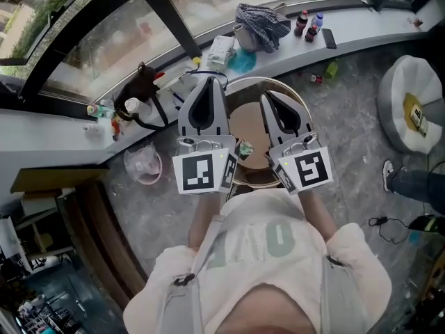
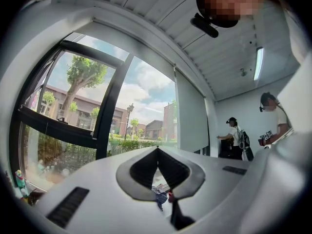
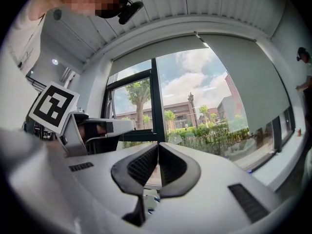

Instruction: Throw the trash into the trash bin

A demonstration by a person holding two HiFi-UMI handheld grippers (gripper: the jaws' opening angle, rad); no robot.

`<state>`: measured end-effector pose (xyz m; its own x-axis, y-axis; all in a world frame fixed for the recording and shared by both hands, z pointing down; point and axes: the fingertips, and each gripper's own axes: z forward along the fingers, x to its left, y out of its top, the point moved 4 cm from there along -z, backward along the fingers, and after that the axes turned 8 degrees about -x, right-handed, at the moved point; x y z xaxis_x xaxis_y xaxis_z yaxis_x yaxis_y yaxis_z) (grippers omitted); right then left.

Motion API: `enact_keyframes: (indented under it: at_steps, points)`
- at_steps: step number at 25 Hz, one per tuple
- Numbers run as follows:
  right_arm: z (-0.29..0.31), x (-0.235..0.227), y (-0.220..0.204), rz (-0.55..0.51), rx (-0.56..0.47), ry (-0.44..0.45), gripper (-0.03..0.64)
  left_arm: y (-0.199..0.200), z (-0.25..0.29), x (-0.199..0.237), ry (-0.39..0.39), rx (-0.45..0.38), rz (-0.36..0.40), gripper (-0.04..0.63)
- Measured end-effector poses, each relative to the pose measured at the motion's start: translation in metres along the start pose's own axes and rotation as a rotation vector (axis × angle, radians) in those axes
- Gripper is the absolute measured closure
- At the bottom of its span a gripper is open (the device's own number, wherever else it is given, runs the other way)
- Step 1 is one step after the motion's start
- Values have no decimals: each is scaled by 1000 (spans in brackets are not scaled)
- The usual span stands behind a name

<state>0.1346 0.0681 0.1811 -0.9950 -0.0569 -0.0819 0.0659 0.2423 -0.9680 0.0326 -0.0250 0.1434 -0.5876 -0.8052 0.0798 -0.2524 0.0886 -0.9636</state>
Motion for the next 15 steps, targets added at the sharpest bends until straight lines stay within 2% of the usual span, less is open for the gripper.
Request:
enact_keyframes:
  at_steps: [9, 13, 14, 15]
  points:
    - [-3, -5, -3, -4, 20, 5, 601, -6, 0, 1, 10, -5, -31, 584]
    - [-3, -16, -9, -4, 53, -6, 601, -30, 3, 8, -10, 48, -51, 575]
    - [-3, -19, -12, -1, 63, -12, 601, -41, 5, 9, -32, 73, -60, 508]
    - [-2, -23, -16, 3, 76, -18, 601, -57, 6, 10, -52, 106, -68, 395]
